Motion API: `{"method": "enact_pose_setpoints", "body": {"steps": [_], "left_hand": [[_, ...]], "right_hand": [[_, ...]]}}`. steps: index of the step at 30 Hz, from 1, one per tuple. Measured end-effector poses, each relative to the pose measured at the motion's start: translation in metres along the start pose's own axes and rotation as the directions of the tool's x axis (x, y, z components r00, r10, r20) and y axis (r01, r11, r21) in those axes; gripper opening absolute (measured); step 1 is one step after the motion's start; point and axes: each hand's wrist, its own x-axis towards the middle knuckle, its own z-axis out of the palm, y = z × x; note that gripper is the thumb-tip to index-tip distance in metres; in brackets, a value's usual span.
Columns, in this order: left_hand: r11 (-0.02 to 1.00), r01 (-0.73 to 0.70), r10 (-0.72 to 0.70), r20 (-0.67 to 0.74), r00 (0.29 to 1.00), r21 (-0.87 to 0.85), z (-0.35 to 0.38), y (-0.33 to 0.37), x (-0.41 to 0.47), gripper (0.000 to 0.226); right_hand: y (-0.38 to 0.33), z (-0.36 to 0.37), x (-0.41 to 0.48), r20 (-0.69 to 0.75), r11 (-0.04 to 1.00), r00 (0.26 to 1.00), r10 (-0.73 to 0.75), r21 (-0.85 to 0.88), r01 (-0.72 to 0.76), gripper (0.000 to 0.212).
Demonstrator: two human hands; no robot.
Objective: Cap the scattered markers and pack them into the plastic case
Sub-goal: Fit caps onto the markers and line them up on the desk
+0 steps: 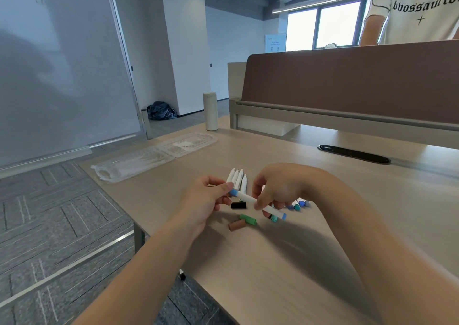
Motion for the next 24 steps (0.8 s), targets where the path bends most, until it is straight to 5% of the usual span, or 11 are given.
{"method": "enact_pose_setpoints", "body": {"steps": [9, 13, 15, 24], "left_hand": [[0.993, -0.116, 0.118, -0.125, 0.985, 0.026, 0.009, 0.011, 0.005, 0.005], [0.964, -0.141, 0.153, -0.038, 0.988, 0.227, 0.012, 0.006, 0.011, 0.028], [0.921, -0.155, 0.181, -0.037, 0.983, 0.358, 0.011, 0.004, 0.015, 0.022], [0.876, -0.149, 0.171, -0.005, 0.985, 0.459, -0.001, 0.005, 0.021, 0.009]], "right_hand": [[-0.007, 0.004, 0.001, -0.233, 0.988, 0.970, -0.074, 0.115, 0.103, 0.013], [0.003, 0.009, 0.019, -0.322, 0.968, 0.937, 0.137, 0.244, -0.058, 0.022], [0.007, 0.011, 0.029, -0.358, 0.956, 0.903, 0.235, 0.254, -0.148, 0.023], [0.000, 0.019, 0.066, -0.399, 0.922, 0.850, 0.344, -0.029, -0.386, 0.016]]}}
